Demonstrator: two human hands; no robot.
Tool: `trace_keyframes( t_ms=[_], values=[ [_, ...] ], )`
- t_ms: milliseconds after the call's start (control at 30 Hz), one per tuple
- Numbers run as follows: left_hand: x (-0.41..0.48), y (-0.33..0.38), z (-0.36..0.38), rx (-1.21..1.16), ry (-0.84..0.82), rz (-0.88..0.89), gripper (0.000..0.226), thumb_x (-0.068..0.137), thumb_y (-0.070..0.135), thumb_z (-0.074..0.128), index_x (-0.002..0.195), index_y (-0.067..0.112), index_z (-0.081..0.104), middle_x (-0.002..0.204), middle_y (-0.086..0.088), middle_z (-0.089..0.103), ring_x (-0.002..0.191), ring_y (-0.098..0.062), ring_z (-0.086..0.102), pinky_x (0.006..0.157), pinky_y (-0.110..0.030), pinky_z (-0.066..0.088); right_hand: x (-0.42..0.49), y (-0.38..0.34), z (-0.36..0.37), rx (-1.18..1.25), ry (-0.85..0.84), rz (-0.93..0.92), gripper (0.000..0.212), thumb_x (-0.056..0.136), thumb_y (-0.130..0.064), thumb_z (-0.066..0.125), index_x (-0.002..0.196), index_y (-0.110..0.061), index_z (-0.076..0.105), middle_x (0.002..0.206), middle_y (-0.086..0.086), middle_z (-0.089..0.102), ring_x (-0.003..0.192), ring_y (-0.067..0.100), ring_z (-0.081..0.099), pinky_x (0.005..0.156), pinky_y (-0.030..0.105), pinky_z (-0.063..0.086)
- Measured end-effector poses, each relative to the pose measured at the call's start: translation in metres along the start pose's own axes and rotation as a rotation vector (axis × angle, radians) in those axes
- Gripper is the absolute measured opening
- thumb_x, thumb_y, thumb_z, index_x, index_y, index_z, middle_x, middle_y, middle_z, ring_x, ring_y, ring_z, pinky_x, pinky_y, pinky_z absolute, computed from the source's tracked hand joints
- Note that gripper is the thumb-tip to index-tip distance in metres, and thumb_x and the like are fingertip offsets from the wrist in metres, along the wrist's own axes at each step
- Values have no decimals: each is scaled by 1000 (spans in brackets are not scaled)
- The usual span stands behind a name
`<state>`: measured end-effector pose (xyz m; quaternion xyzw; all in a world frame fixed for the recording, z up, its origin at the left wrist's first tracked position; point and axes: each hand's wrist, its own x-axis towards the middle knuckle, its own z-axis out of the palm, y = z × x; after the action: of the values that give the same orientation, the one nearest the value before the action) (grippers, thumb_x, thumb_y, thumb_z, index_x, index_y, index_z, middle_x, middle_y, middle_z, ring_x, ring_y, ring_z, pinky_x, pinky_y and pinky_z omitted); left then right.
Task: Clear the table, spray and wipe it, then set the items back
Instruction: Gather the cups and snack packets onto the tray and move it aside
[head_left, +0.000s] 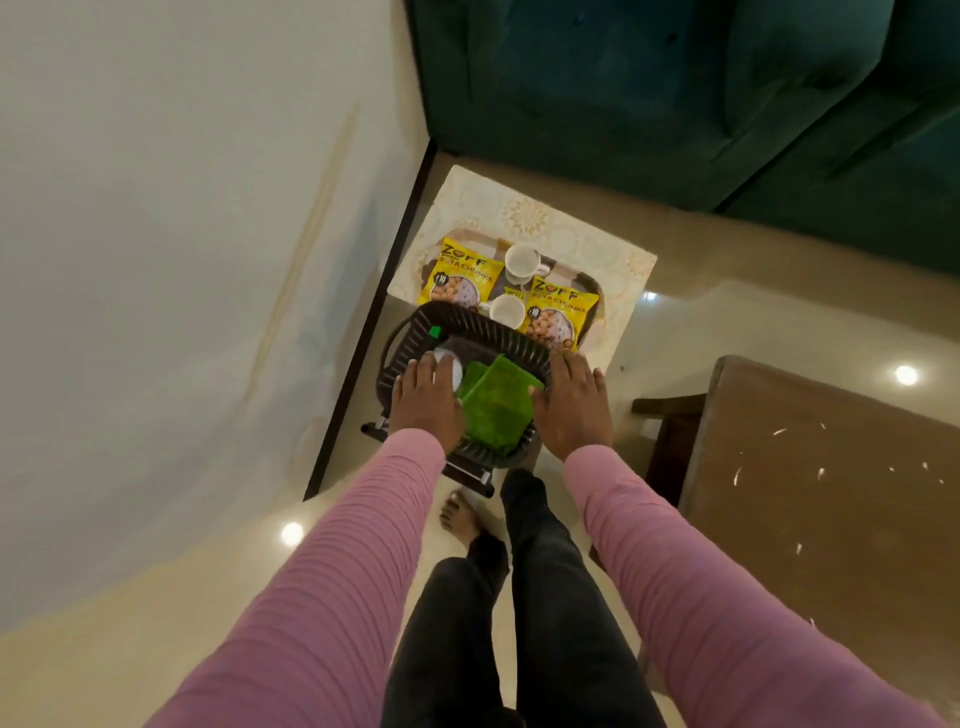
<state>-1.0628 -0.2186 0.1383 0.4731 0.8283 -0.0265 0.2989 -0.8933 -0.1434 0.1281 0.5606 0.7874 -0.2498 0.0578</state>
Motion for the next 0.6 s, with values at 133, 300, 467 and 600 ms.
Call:
trace_keyframes(
  t_ms=[133,300,467,600],
  values=[
    [12,-30,24,-135,21,-31,74,91,15,59,152,10,17,156,-14,25,144,-32,25,118,-42,25,6,-4,35,-58,-74,-86,56,95,-29,50,145,-11,32,152,8,32,143,25,23,118,43,17],
    [48,-52,50,-348,-2,-83,86,90,9,60,155,13,2,161,-8,15,144,-32,28,114,-45,32,35,-6,90,-151,-186,-246,58,93,-23,53,145,-10,33,153,9,32,145,27,21,119,45,16],
    [80,-61,66,-617,43,-89,95,86,6,67,155,24,4,158,-4,28,143,-27,32,116,-46,29,79,-14,146,-292,-335,-428,63,86,-14,57,145,-6,34,154,13,29,144,31,22,116,48,22],
    [87,-67,73,-729,67,-63,89,88,3,65,154,28,11,154,-5,36,142,-23,34,115,-40,31,106,-14,170,-379,-440,-502,71,83,-10,60,147,-7,29,157,13,22,146,31,13,113,48,28]
  ],
)
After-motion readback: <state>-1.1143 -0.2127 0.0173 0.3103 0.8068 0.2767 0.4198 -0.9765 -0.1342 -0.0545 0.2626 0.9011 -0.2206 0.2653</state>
